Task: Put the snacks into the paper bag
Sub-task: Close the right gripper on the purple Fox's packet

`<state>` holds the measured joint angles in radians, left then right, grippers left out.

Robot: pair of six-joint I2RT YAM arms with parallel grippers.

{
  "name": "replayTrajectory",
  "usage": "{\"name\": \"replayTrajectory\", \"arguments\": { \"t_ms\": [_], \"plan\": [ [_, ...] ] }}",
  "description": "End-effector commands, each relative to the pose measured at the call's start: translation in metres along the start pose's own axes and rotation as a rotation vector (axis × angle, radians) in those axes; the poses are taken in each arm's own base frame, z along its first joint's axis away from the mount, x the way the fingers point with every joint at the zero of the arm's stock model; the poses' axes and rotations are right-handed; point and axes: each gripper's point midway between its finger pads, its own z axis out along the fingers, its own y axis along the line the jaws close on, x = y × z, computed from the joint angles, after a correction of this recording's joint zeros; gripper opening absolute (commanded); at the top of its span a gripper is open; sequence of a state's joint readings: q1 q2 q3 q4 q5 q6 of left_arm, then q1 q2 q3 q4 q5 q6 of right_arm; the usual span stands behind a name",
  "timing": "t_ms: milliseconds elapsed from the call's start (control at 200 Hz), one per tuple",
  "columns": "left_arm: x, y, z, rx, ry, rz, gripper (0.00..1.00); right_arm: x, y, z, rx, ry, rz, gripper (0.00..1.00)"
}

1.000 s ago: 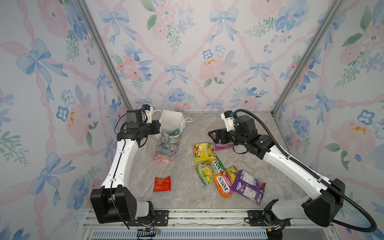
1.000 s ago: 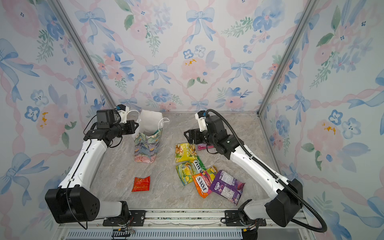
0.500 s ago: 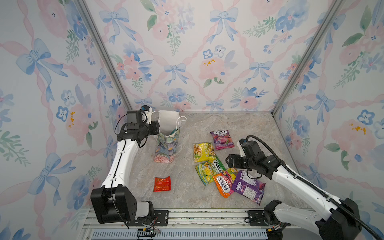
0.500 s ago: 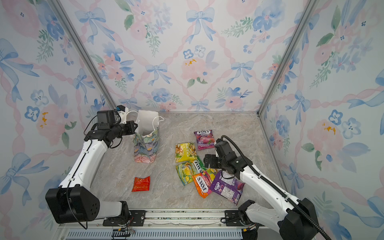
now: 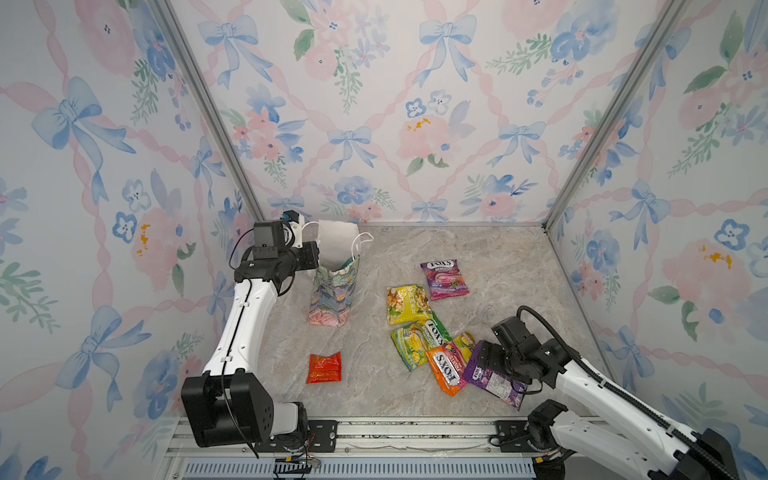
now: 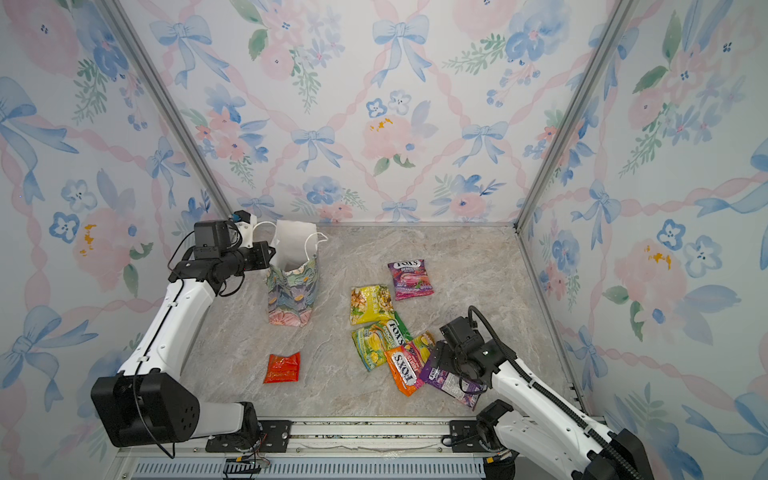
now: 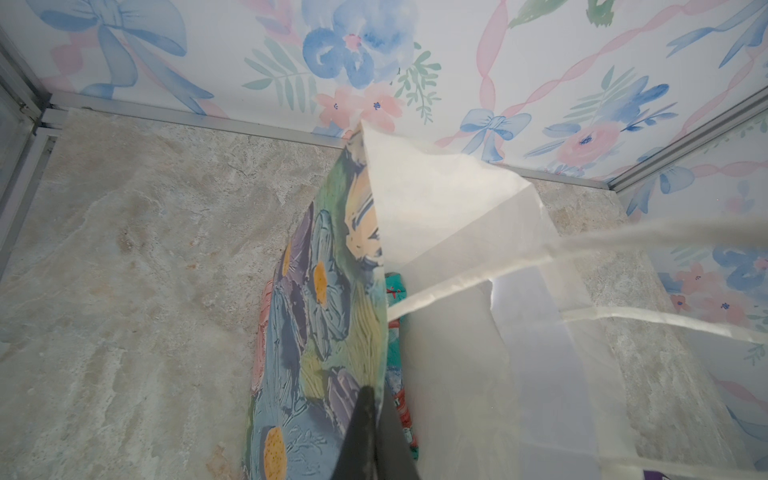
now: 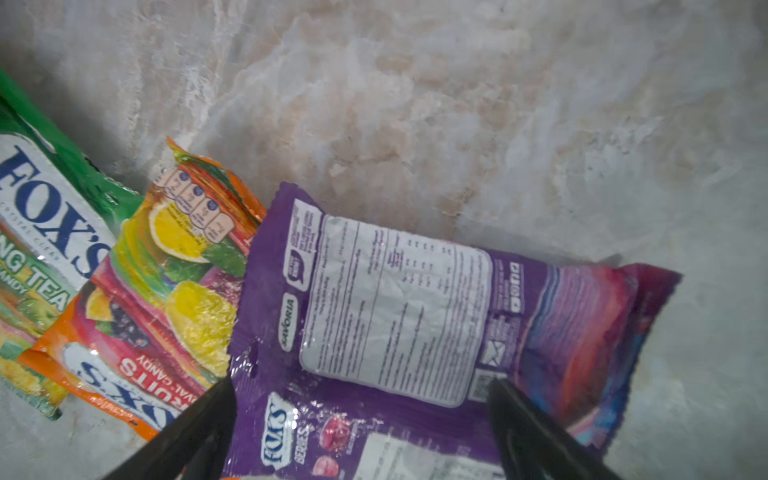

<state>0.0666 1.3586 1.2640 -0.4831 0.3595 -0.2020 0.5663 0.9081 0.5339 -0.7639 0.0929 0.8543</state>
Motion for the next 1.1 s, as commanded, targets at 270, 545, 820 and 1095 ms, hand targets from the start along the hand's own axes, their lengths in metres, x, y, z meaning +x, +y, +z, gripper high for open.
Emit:
{"name": "replayTrajectory", "arguments": {
  "t_ms": [270, 545, 820, 1095],
  "plan": [
    [0.013, 0.006, 0.008, -0.002, 0.043, -0.007, 0.0, -0.011, 0.078, 0.025, -0.278, 0.017, 0.053, 0.98],
    [0.015, 0.006, 0.01, 0.006, 0.051, -0.012, 0.0, -0.045, 0.119, 0.014, -0.294, -0.035, -0.097, 1.0],
    [0.015, 0.006, 0.009, 0.0, 0.049, -0.009, 0.0, -0.044, 0.063, 0.0, -0.184, -0.059, -0.068, 0.95],
    [0.016, 0.007, 0.011, 0.001, 0.052, -0.009, 0.0, -0.017, 0.017, 0.016, -0.124, -0.01, 0.033, 0.9]
  ]
}}
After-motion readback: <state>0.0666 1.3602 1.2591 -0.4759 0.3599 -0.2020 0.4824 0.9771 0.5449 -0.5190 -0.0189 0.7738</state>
